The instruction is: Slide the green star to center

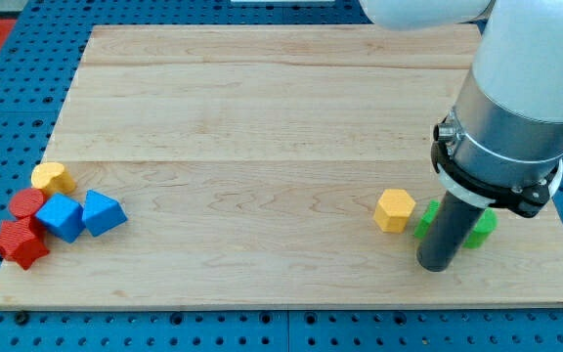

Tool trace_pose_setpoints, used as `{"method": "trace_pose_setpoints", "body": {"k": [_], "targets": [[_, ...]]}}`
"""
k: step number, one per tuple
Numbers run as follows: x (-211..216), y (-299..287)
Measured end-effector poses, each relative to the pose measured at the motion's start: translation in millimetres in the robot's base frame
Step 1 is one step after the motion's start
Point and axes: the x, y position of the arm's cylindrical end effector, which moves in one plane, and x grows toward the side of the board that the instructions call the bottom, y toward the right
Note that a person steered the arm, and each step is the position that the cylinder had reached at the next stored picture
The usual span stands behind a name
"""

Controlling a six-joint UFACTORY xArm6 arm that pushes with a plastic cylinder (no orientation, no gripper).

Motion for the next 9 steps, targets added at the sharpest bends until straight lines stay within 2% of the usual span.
{"method": "trace_pose_setpoints", "body": {"k": [2, 3, 4, 6, 9], "targets": [[18.9, 3.0], [16.3, 41.5], [-7.3, 48.0], [-69.1, 8.7], [-93.1, 2.1]]}}
